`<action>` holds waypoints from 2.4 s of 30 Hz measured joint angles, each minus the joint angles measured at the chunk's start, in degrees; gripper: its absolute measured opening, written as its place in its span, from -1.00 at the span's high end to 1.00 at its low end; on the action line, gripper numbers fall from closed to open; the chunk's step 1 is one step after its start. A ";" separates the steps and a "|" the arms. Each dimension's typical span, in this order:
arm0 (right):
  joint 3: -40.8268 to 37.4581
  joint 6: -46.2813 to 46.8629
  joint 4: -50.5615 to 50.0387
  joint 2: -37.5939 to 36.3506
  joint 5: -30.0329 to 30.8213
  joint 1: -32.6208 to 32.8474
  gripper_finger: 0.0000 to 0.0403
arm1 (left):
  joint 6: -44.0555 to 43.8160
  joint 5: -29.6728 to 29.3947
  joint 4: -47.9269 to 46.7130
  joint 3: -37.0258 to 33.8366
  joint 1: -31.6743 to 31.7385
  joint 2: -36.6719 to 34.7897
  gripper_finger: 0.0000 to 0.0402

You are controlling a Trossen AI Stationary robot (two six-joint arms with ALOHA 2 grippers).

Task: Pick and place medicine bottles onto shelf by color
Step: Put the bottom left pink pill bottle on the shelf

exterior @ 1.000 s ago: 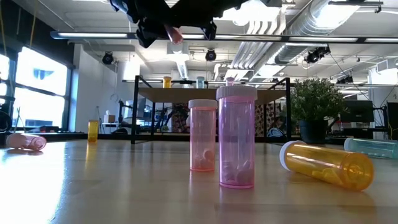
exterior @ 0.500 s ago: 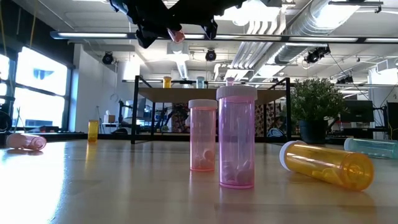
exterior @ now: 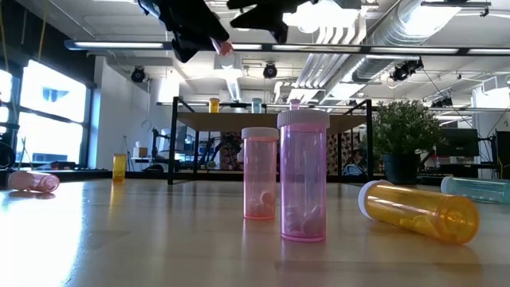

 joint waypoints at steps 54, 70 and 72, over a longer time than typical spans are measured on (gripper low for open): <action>0.07 8.95 -10.35 -5.68 13.06 2.75 0.26 | -3.23 -2.86 11.49 -0.07 2.18 -2.75 0.56; 0.07 8.88 -9.32 -4.83 12.96 2.75 0.26 | -3.23 -2.64 13.69 -0.09 2.18 -2.75 0.56; 0.07 8.90 -9.28 -4.74 12.27 2.72 0.26 | -3.23 -2.65 13.67 -0.09 2.18 -2.73 0.56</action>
